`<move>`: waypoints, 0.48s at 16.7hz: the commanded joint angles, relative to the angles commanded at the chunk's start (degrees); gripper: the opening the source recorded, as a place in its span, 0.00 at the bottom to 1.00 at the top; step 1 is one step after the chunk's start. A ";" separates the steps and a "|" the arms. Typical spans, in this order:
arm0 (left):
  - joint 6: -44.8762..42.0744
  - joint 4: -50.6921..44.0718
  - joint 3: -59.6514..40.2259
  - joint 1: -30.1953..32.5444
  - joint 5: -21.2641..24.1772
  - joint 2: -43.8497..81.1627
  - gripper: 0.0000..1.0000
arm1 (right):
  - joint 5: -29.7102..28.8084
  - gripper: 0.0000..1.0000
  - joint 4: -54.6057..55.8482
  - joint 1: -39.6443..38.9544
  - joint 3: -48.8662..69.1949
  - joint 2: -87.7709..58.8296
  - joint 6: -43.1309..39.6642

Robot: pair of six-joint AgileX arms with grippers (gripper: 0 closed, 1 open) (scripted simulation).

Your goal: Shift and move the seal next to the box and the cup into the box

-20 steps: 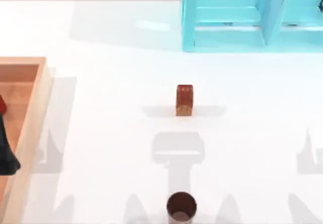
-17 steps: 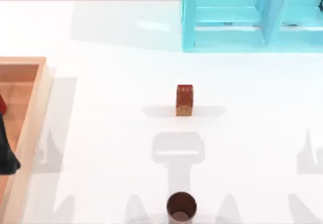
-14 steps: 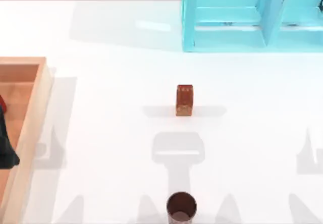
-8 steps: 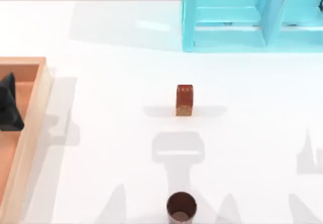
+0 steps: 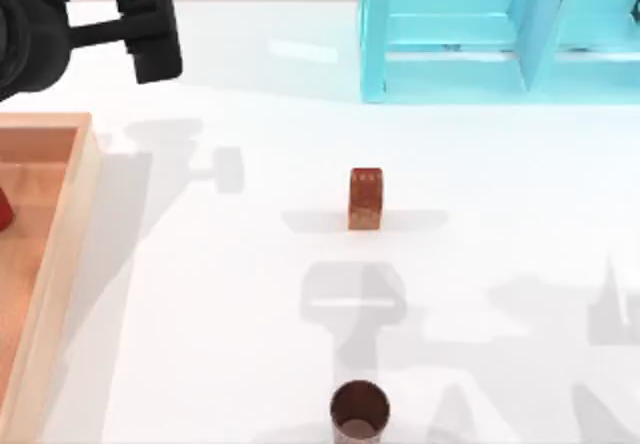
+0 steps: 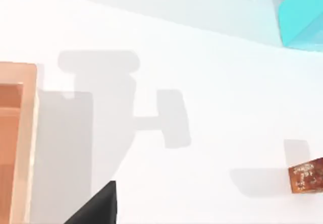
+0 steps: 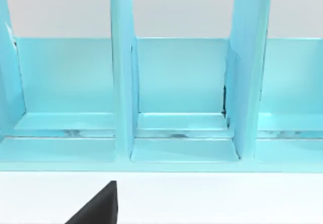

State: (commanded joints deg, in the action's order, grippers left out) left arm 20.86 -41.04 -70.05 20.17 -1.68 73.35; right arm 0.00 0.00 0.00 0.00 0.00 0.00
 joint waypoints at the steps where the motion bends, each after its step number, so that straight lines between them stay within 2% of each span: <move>1: 1.62 -3.36 -5.71 1.70 -0.12 5.98 1.00 | 0.00 1.00 0.00 0.00 0.00 0.00 0.00; 8: 11.68 -25.11 -42.93 12.89 -0.93 44.31 1.00 | 0.00 1.00 0.00 0.00 0.00 0.00 0.00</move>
State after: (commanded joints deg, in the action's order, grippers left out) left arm 32.54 -66.15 -112.97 33.06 -2.61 117.65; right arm 0.00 0.00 0.00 0.00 0.00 0.00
